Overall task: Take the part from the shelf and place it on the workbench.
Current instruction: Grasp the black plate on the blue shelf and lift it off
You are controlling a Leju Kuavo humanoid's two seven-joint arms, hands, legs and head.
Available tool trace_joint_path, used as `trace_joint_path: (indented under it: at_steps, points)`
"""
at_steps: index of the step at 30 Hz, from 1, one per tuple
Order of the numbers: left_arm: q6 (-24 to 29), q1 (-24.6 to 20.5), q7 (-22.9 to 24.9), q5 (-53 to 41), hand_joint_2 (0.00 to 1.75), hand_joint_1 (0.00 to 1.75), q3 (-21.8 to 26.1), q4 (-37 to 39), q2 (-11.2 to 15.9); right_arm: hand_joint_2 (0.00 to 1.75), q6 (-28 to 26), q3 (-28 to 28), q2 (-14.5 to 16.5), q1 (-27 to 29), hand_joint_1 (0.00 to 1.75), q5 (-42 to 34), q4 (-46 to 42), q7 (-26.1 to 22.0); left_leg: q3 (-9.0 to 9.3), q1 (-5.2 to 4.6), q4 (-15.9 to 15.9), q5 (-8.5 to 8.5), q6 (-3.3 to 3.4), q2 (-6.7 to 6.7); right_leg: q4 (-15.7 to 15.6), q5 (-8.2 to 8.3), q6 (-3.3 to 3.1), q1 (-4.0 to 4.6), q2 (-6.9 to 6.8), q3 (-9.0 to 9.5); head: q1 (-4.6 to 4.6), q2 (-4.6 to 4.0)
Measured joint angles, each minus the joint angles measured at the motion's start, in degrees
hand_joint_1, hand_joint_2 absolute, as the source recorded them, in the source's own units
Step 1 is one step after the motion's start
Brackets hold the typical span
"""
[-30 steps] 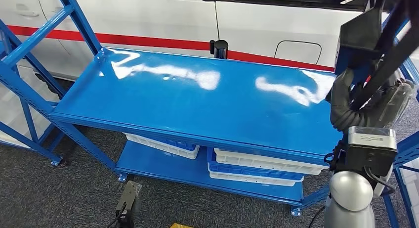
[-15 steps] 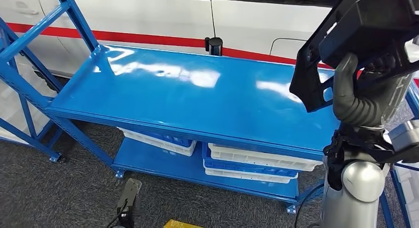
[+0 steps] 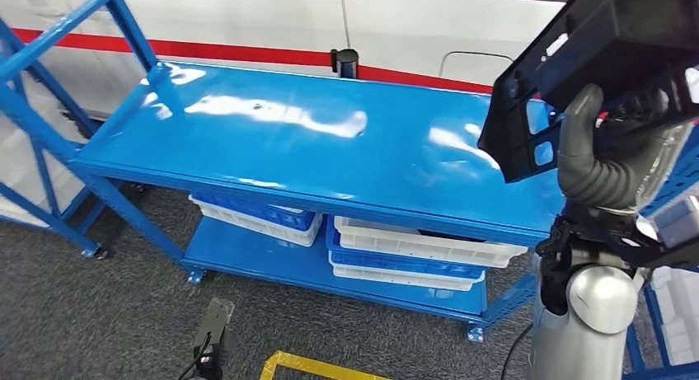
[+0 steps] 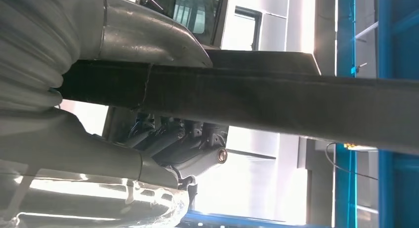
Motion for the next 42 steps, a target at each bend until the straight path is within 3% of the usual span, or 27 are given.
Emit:
trace_joint_path:
  at_steps: [2,4,6,8,10,11,13,15,17,18,19,21,23,24,25,26,28,30,31,33,35,37,39,40,41,42]
  points:
    - [-0.20,-0.06,0.01,0.46,0.00,0.00,0.26,-0.08,-0.07,1.75,0.01,-0.05,0.29,-0.12,1.75,-0.20,-0.01,0.02,-0.11,-0.67,-1.08,1.06,0.32,0.03,-0.75,0.91,0.89,-0.46,-0.20,0.15,-0.15,-0.01]
    - [-0.77,-0.03,0.00,1.09,0.00,0.00,0.58,-0.15,0.03,1.75,0.02,-0.15,0.61,-0.29,1.75,-0.62,-0.02,0.03,-0.08,-0.57,-3.04,2.85,0.41,0.25,-0.80,0.76,1.27,-0.30,-0.36,-0.26,-0.24,0.00]
    - [-1.57,0.01,-0.03,1.68,0.00,0.00,0.86,-0.18,0.07,1.75,0.02,-0.24,0.76,-0.68,1.75,-0.96,-0.02,0.10,-0.58,-0.24,-4.45,4.90,0.43,0.53,2.41,-2.56,0.66,-0.10,-0.50,-1.57,-0.12,0.00]
    - [-2.39,0.12,-0.07,2.14,0.00,0.00,1.13,-0.19,0.06,1.75,0.03,-0.29,0.86,-0.94,1.75,-1.13,0.01,0.27,-2.04,-0.25,-4.53,6.16,0.40,0.62,8.99,-6.95,0.33,-0.22,-0.51,-3.23,-0.05,0.01]
    - [-3.01,0.29,-0.18,2.64,0.00,0.00,1.58,-0.19,0.05,1.75,0.08,-0.36,0.96,-0.93,1.75,-1.25,0.09,0.48,-3.71,-0.16,-4.31,7.26,0.06,0.71,13.16,-8.18,1.26,-0.42,-0.52,-3.21,-0.02,0.01]
    - [-3.28,0.35,-0.30,2.94,0.00,0.00,1.82,-0.19,0.07,1.75,0.14,-0.40,1.03,-0.93,1.75,-1.32,0.16,0.60,-4.56,-0.05,-4.11,7.75,-0.19,0.74,12.40,-7.45,2.02,-0.53,-0.55,-1.80,0.00,0.01]
    - [-3.80,0.42,-0.62,3.44,0.00,0.00,2.26,-0.19,0.19,1.75,0.36,-0.42,1.21,-0.93,1.75,-1.58,0.36,0.79,-6.20,0.14,-3.32,8.51,-0.81,0.77,5.83,-6.10,3.21,-0.77,-0.67,3.44,0.01,0.01]
    - [-4.38,0.48,-1.14,3.78,0.00,0.00,2.67,-0.26,0.37,1.75,0.60,-0.41,1.54,-0.85,1.75,-1.79,0.57,0.96,-7.42,0.05,-2.26,9.02,-1.48,0.77,-0.05,-6.47,2.89,-0.45,-0.64,7.45,0.00,0.01]
    - [-5.08,0.55,-1.80,3.91,0.00,0.00,2.99,-0.33,0.49,1.75,0.74,-0.46,1.89,-0.77,1.75,-1.79,0.79,1.19,-7.91,-0.06,-1.82,9.61,-2.06,0.69,-1.21,-6.83,1.87,-0.01,-0.55,7.89,-0.11,0.01]
    - [-5.43,0.57,-2.06,3.90,0.00,0.00,3.10,-0.34,0.54,1.75,0.79,-0.54,1.98,-0.82,1.75,-1.73,0.91,1.31,-8.06,0.05,-1.75,9.75,-2.35,0.62,-1.27,-6.55,1.35,-0.25,-0.61,7.59,-0.15,0.01]
    - [-5.69,0.59,-2.24,3.87,0.00,0.00,3.20,-0.34,0.58,1.75,0.84,-0.59,2.09,-0.88,1.75,-1.64,1.05,1.44,-8.39,0.20,-1.36,9.10,-2.68,0.52,-1.24,-6.15,0.69,-0.37,-0.64,7.29,-0.20,0.01]
    - [-5.92,0.59,-2.40,3.80,0.00,0.00,3.26,-0.34,0.61,1.75,0.93,-0.67,2.31,-1.00,1.75,-1.51,1.29,1.64,-9.72,0.57,2.17,4.93,-3.46,0.30,-1.37,-5.06,-0.65,-0.71,-0.73,6.43,-0.36,0.01]
    - [-5.96,0.59,-2.47,3.75,0.00,0.00,3.26,-0.34,0.58,1.75,0.97,-0.72,2.51,-1.03,1.75,-1.45,1.48,1.78,-11.54,0.92,9.20,-0.56,-4.14,0.18,-1.32,-3.95,-1.19,-0.64,-0.75,5.15,-0.50,0.01]
    - [-5.97,0.59,-2.48,3.74,0.00,0.00,3.26,-0.34,0.56,1.75,0.97,-0.74,2.55,-1.02,1.75,-1.44,1.57,1.82,-12.04,1.13,12.43,-1.94,-4.39,0.18,-1.29,-3.39,-1.15,-0.62,-0.75,4.47,-0.49,0.01]
    - [-5.98,0.60,-2.49,3.74,0.00,0.00,3.26,-0.34,0.55,1.75,0.98,-0.77,2.55,-1.02,1.75,-1.43,1.68,1.85,-11.84,1.33,14.24,-2.05,-4.55,0.18,-1.26,-2.87,-1.04,-0.61,-0.74,3.81,-0.50,0.01]
    - [-5.98,0.59,-2.49,3.74,0.00,0.00,3.27,-0.34,0.54,1.75,0.98,-0.80,2.55,-1.01,1.75,-1.42,1.79,1.87,-10.68,1.52,14.14,-1.11,-4.62,0.19,-1.24,-2.37,-0.85,-0.62,-0.73,3.19,-0.51,0.01]
    - [-5.98,0.52,-2.50,3.74,0.00,0.00,3.28,-0.35,0.54,1.75,0.98,-0.86,2.57,-1.02,1.75,-1.42,1.91,1.89,-5.55,1.79,8.44,1.32,-4.53,0.14,-1.20,-1.48,-0.28,-0.71,-0.69,2.26,-0.52,0.01]
    - [-6.03,0.33,-2.54,3.70,0.00,0.00,3.28,-0.39,0.53,1.75,0.97,-0.93,2.67,-1.09,1.75,-1.38,1.92,1.90,-0.22,1.63,1.03,1.32,-4.19,-0.13,-1.27,-0.67,0.56,-0.68,-0.73,1.76,-0.45,0.01]
    - [-6.15,0.21,-2.59,3.64,0.00,0.00,3.27,-0.42,0.49,1.75,0.97,-0.96,2.74,-1.14,1.75,-1.37,1.92,1.90,1.06,1.40,-1.11,0.91,-3.90,-0.27,-1.37,-0.26,1.06,-0.67,-0.80,1.67,-0.42,0.01]
    - [-6.48,0.08,-2.68,3.47,0.00,0.00,3.26,-0.46,0.39,1.75,0.96,-0.98,2.82,-1.13,1.75,-1.35,1.95,1.91,0.97,0.87,-2.04,1.21,-3.02,-0.34,-1.84,0.71,2.06,-0.71,-0.92,1.54,-0.32,0.01]
    - [-6.89,-0.06,-2.69,3.35,0.00,0.00,3.26,-0.47,0.22,1.75,0.96,-1.13,2.70,-0.95,1.75,-1.35,2.09,1.91,0.16,0.77,-2.57,2.58,-1.81,0.03,-1.11,-0.12,2.23,-0.70,-0.91,0.72,-0.31,0.01]
    - [-7.20,-0.36,-2.62,3.34,0.00,0.00,3.26,-0.47,0.04,1.75,0.99,-1.40,2.45,-0.73,1.75,-1.36,2.39,1.90,-1.24,0.71,-2.94,4.13,-0.76,0.35,3.62,-4.49,1.17,-0.52,-0.86,-1.17,-0.10,0.01]
    - [-7.55,-0.61,-2.56,3.38,0.00,0.00,3.25,-0.46,-0.05,1.75,1.05,-1.57,2.21,-0.51,1.75,-1.40,2.78,1.85,-3.01,0.34,-2.89,5.45,-0.27,0.39,10.79,-8.74,0.43,-0.23,-0.81,-2.93,0.10,0.01]
    - [-7.85,-0.67,-2.56,3.43,0.00,0.00,3.25,-0.46,-0.07,1.75,1.08,-1.65,2.08,-0.37,1.75,-1.50,3.05,1.79,-3.95,0.13,-2.86,6.14,-0.19,0.45,13.17,-9.29,0.62,-0.12,-0.79,-2.96,0.12,0.01]
    - [-8.23,-0.70,-2.56,3.58,0.00,0.00,3.24,-0.45,-0.09,1.75,1.09,-1.76,1.95,-0.24,1.75,-1.62,3.34,1.67,-4.88,-0.06,-2.81,6.82,-0.15,0.49,13.86,-8.77,1.03,0.01,-0.79,-2.16,0.13,0.00]
    - [-8.73,-0.74,-2.59,3.81,0.00,0.00,3.24,-0.45,-0.12,1.75,1.09,-1.88,1.82,-0.10,1.75,-1.79,3.64,1.45,-5.78,-0.22,-2.74,7.50,-0.17,0.52,12.54,-7.62,1.47,0.18,-0.79,-0.34,0.13,0.01]
